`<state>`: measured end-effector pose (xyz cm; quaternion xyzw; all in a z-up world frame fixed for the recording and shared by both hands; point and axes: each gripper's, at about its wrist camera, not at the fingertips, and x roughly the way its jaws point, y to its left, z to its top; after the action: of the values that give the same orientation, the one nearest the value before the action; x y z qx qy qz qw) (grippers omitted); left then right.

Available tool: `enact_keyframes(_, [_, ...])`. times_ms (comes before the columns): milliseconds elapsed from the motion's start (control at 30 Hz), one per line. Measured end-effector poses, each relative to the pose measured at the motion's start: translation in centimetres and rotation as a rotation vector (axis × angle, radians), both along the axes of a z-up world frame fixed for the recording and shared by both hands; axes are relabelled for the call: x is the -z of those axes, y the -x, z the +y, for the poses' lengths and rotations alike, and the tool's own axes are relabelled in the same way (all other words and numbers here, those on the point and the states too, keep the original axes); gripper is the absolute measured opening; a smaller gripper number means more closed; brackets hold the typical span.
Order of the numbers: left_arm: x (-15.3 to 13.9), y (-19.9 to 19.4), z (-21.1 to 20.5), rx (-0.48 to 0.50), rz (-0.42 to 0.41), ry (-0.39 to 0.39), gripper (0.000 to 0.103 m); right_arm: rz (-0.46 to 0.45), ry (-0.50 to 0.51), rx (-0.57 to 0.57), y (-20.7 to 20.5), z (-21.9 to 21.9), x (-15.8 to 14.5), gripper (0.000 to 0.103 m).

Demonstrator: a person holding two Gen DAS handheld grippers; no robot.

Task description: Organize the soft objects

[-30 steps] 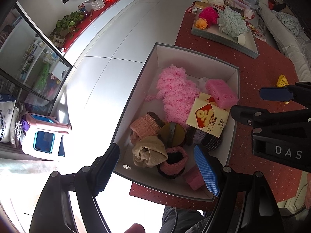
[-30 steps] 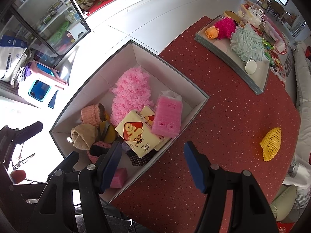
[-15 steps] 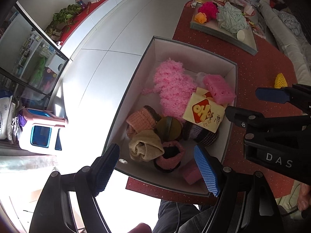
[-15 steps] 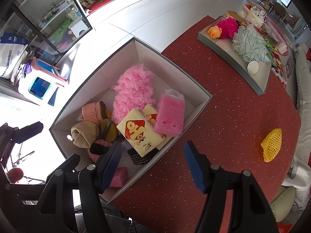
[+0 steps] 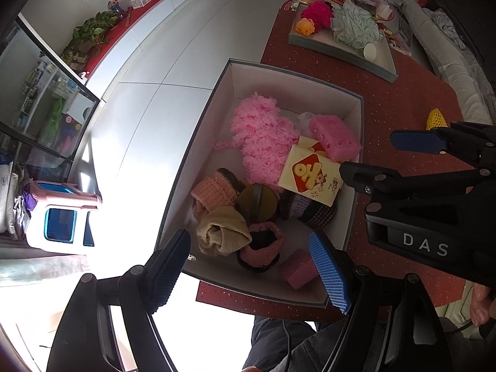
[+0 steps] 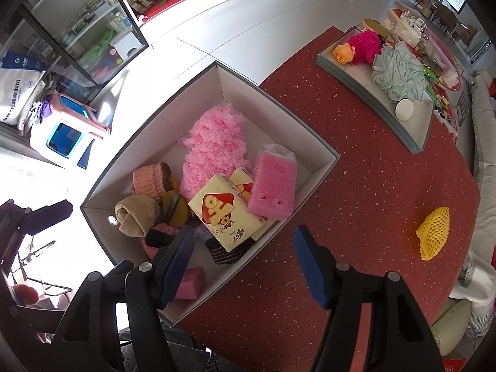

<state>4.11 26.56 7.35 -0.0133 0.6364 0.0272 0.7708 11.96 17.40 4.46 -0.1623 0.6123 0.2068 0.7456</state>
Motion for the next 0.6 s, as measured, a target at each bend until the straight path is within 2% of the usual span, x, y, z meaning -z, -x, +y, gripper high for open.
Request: enact_keyframes(600, [-0.5,0.01,0.69,-0.032,-0.015,0.019,0.08,-0.001,0.0,0.0,0.03,0.15,0.02,0.07])
